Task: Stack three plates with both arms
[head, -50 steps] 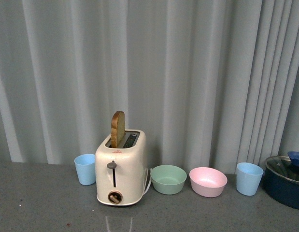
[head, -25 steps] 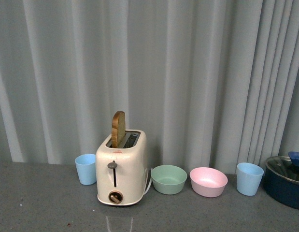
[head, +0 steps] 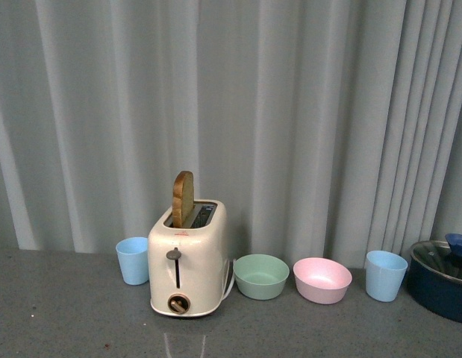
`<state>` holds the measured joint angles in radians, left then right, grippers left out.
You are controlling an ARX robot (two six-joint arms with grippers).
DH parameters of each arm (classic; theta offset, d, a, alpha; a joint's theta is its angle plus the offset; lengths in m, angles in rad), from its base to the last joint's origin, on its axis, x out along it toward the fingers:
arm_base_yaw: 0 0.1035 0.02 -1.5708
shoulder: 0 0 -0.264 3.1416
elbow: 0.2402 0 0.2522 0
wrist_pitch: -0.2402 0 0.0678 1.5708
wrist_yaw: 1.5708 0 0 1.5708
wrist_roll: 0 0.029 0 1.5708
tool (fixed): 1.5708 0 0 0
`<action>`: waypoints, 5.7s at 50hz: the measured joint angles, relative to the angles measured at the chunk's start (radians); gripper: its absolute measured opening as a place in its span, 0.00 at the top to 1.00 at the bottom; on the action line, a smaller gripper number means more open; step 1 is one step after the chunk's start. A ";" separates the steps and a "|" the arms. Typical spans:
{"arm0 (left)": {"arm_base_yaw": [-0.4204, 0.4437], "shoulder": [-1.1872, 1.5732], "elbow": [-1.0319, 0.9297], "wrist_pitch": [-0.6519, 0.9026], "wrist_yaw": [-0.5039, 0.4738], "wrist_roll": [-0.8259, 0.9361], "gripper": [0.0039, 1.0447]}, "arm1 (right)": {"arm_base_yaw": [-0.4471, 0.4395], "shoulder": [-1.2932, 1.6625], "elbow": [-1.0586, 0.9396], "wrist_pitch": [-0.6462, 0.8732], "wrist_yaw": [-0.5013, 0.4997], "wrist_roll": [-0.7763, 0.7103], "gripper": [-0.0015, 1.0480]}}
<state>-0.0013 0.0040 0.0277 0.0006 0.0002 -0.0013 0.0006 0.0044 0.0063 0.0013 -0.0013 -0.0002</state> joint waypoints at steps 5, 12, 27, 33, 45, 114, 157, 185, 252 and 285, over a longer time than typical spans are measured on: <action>0.000 0.000 0.000 0.000 0.000 0.000 0.06 | 0.005 0.003 0.000 -0.003 0.020 -0.003 0.07; 0.000 0.000 0.000 0.000 -0.003 0.000 0.06 | 0.100 0.211 0.069 0.023 0.522 -0.039 0.07; 0.000 0.000 0.000 0.000 0.000 0.000 0.06 | -0.438 1.007 0.423 0.425 0.006 -0.025 0.07; 0.000 0.000 0.000 0.000 0.000 0.000 0.06 | -0.572 1.490 0.712 0.290 -0.142 -0.014 0.07; 0.000 0.000 0.000 0.000 0.000 0.000 0.06 | -0.573 1.860 0.946 0.011 -0.271 -0.135 0.07; 0.000 0.000 0.000 0.000 0.000 0.000 0.06 | -0.514 2.096 0.920 0.039 -0.285 -0.254 0.88; 0.000 0.000 0.000 0.000 0.000 0.000 0.06 | -0.588 1.831 0.973 -0.027 -0.325 -0.275 0.97; 0.000 0.000 0.000 0.000 0.000 0.000 0.06 | -0.174 1.696 0.924 0.140 -0.385 -0.051 0.97; 0.000 0.000 0.000 0.000 0.000 0.000 0.06 | 0.056 1.937 0.782 0.250 -0.414 0.092 0.97; 0.000 0.000 0.000 0.000 0.000 0.000 0.06 | -0.012 1.954 0.759 0.235 -0.399 0.113 0.63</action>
<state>-0.0013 0.0036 0.0277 0.0006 0.0002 -0.0013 -0.0116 1.9579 0.7654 0.2359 -0.4004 0.1127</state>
